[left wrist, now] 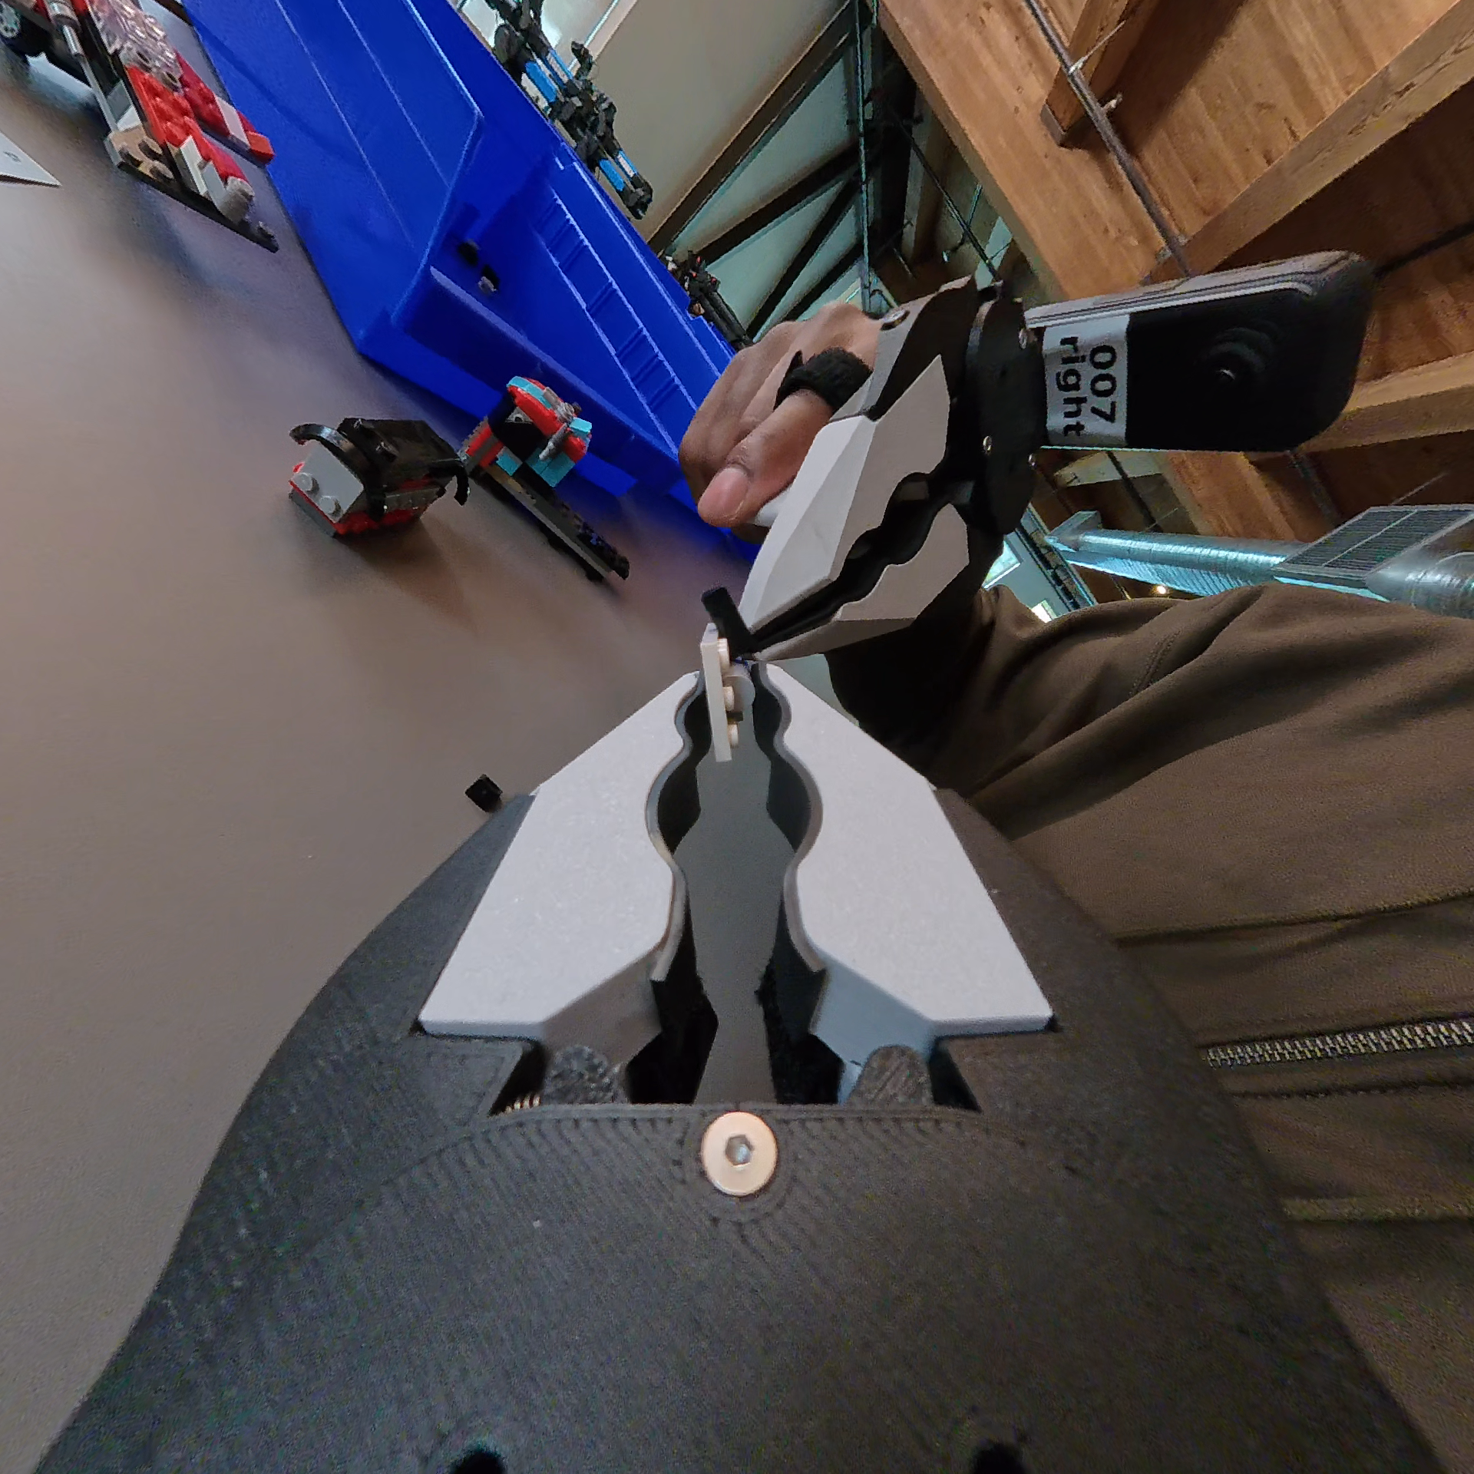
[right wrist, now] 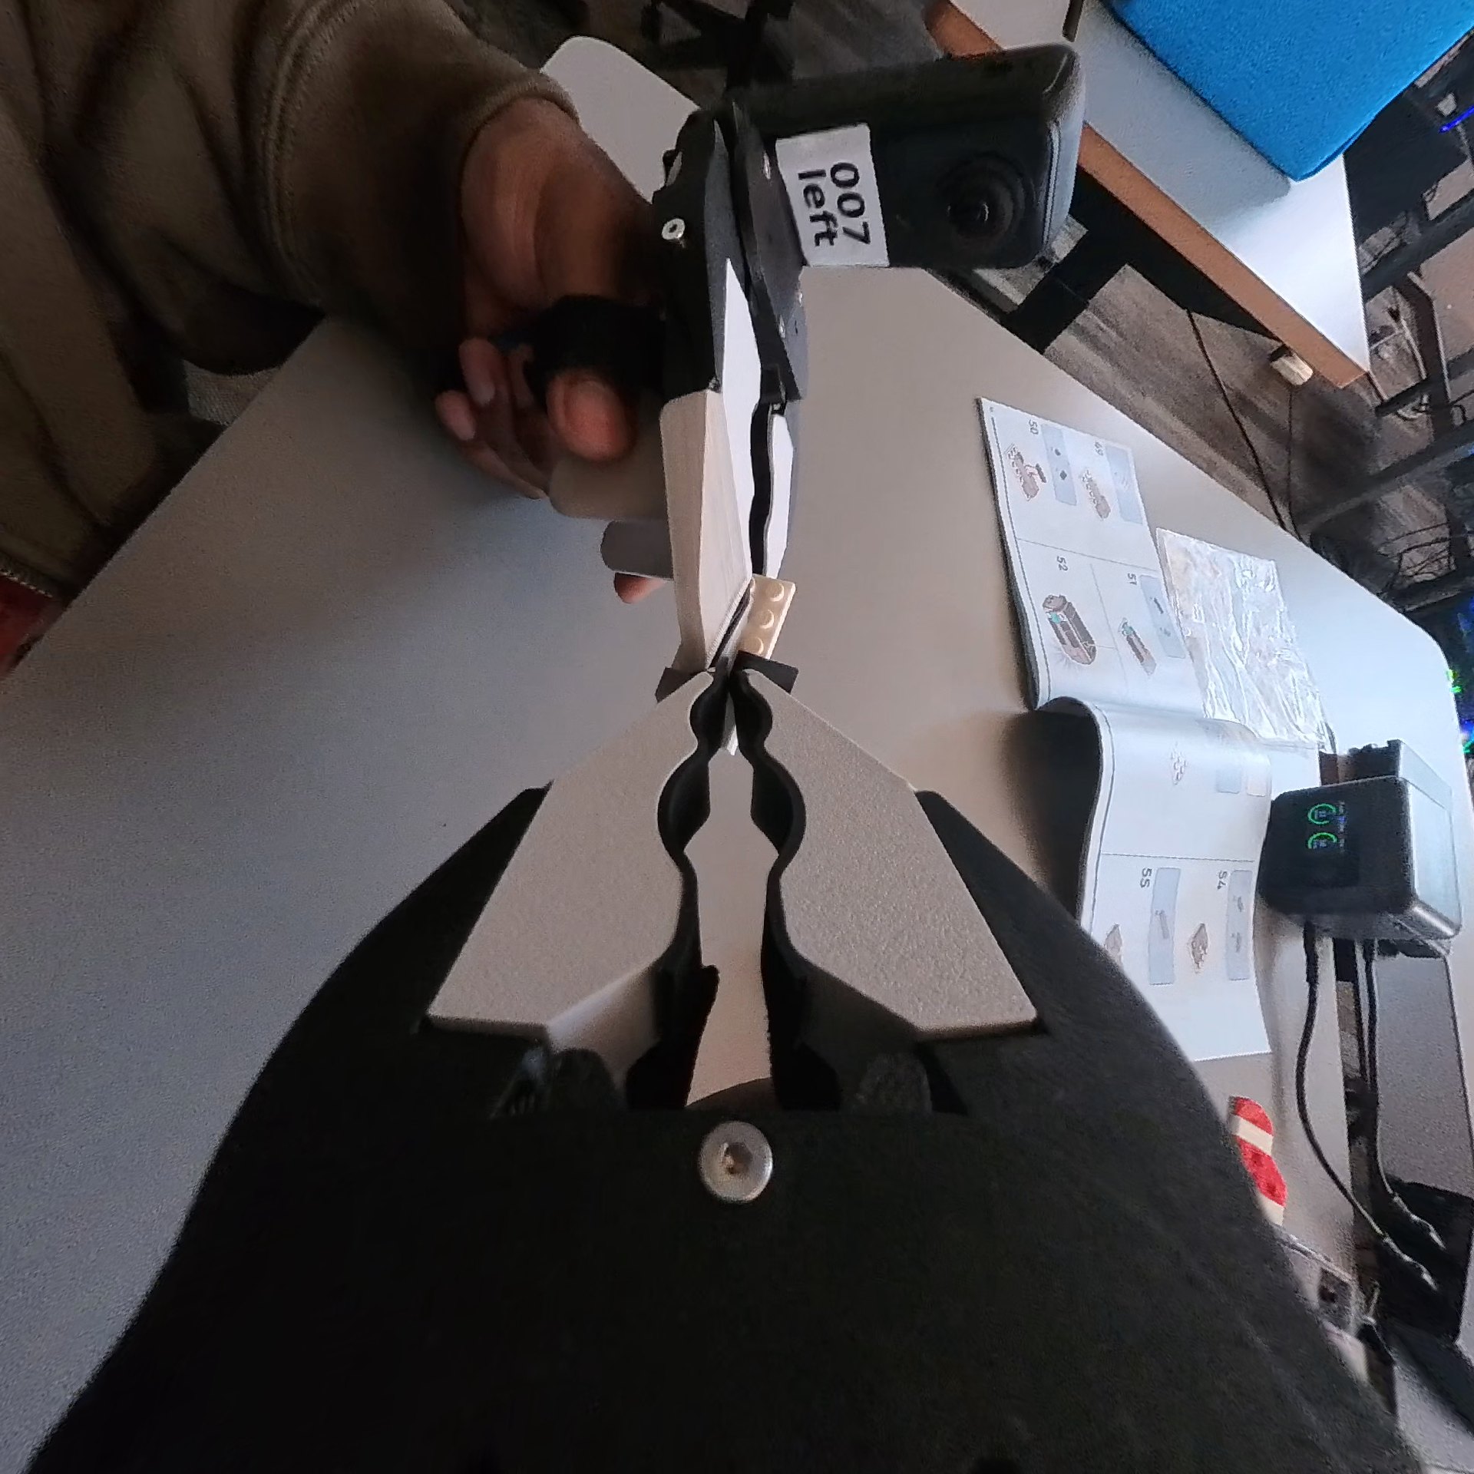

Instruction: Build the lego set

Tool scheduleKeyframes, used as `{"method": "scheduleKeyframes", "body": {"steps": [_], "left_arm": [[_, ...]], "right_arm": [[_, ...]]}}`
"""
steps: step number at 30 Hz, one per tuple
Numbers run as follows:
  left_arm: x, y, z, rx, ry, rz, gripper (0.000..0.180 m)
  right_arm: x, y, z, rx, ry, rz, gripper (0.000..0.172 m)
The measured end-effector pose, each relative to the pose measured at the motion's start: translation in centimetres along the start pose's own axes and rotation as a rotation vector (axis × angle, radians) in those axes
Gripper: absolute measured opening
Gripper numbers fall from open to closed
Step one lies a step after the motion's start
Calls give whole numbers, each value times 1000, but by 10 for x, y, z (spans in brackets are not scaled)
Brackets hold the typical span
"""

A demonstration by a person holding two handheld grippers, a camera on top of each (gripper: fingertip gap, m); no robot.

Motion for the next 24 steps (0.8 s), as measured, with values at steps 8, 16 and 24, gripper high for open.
{"method": "scheduleKeyframes", "body": {"steps": [8, 16, 24], "left_arm": [[-1, -2, -4, 23, -15, 1, 10], [0, -2, -6, 35, -22, 7, 10], [-2, 0, -5, 31, -23, -3, 10]], "right_arm": [[3, 3, -2, -6, -13, 32, 4], [5, 5, -4, -18, -41, 26, 6], [5, 16, -11, -47, -114, -39, 7]]}}
Point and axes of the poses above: each gripper's, where its closed fingertips meet, y back along the fingers, z out of its top, x = y × z across the jaws, the point moved 2 cm from there along y, back along the fingers, and after that the axes turned 14 degrees about -x, right-handed, at the moved point
